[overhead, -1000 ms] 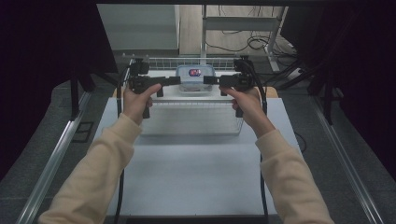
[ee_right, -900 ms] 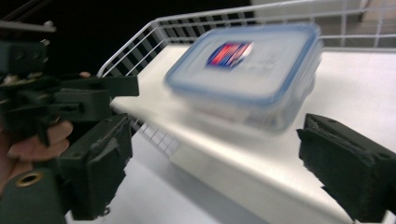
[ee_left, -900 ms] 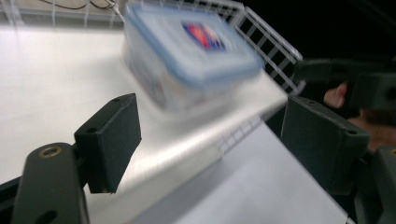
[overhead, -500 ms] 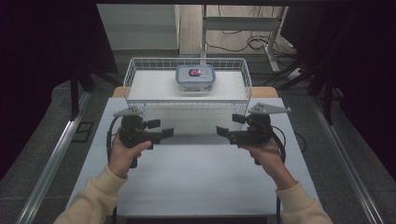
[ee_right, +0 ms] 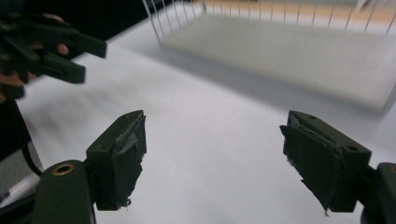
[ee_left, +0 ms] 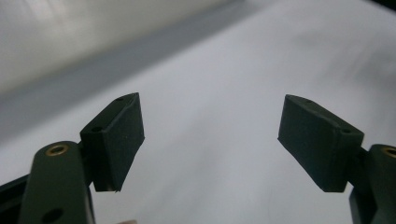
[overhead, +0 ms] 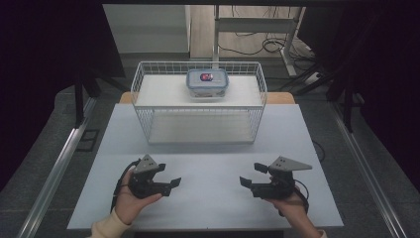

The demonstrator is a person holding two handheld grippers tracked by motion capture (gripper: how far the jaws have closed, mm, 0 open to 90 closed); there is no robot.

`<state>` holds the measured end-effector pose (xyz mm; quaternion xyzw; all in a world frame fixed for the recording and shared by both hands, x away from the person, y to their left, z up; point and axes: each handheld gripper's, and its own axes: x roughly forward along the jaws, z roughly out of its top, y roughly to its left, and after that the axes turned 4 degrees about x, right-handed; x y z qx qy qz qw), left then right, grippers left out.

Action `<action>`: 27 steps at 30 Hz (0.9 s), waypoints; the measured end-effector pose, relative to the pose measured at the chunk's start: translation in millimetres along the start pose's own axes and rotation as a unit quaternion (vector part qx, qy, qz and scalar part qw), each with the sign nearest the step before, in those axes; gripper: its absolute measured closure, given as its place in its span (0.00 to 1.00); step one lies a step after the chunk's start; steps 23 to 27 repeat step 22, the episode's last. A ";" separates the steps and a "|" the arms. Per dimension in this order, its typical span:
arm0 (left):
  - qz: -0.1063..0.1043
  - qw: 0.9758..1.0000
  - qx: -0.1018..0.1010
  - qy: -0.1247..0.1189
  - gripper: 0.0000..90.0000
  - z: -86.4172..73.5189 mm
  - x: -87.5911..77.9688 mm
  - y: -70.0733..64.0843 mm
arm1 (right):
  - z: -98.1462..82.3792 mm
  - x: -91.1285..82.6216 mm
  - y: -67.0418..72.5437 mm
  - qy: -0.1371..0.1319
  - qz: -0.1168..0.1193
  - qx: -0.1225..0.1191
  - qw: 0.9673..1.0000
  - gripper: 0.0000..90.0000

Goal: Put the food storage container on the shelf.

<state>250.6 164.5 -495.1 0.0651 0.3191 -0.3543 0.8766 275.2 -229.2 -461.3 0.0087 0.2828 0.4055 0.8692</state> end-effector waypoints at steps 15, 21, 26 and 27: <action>0.010 0.999 -0.028 0.016 0.24 -22.0 6.1 11.9 | -28.6 21.3 -5.0 0.048 -0.027 -0.005 0.998 0.21; 0.018 0.999 -0.031 0.007 0.24 -21.8 1.8 13.5 | -28.7 21.4 -4.8 0.043 -0.033 -0.010 0.998 0.21; 0.018 0.999 -0.030 0.006 0.24 -21.9 1.6 14.2 | -28.6 21.1 -5.1 0.041 -0.038 -0.009 0.998 0.21; 0.018 0.999 -0.030 0.006 0.24 -21.9 1.6 14.2 | -28.6 21.1 -5.1 0.041 -0.038 -0.009 0.998 0.21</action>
